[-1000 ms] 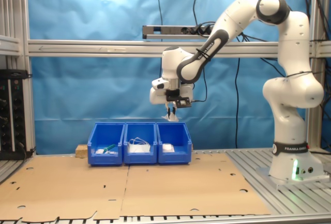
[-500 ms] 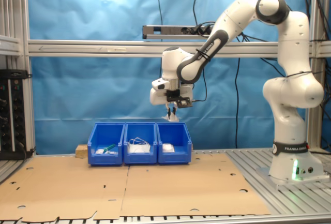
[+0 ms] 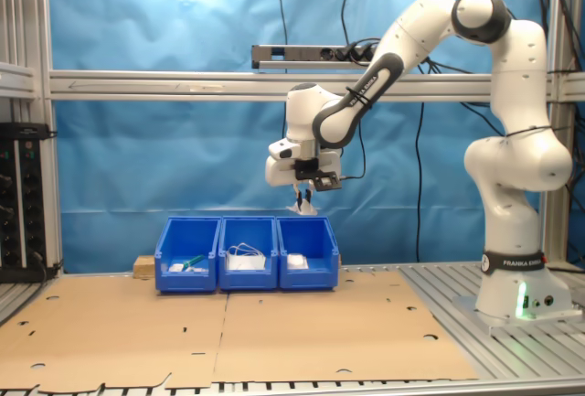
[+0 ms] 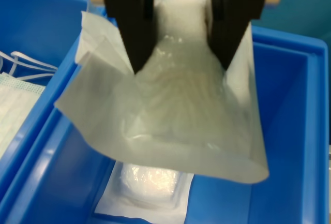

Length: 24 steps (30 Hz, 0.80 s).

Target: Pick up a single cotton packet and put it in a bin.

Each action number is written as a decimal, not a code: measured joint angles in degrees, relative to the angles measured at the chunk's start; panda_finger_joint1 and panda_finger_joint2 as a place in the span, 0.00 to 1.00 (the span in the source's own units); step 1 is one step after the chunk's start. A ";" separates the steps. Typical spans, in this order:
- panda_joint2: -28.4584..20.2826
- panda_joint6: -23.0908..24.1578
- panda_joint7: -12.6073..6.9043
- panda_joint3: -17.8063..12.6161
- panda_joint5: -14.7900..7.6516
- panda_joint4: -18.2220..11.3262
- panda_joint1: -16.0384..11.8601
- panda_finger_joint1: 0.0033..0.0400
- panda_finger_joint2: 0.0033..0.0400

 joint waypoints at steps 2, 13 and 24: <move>0.01 0.00 -0.14 -0.04 0.00 0.00 0.00 0.10 0.10; 0.02 0.00 -0.93 -0.22 0.00 0.00 0.00 0.43 0.43; 0.02 0.00 -1.26 -0.26 0.00 0.00 0.00 0.70 0.70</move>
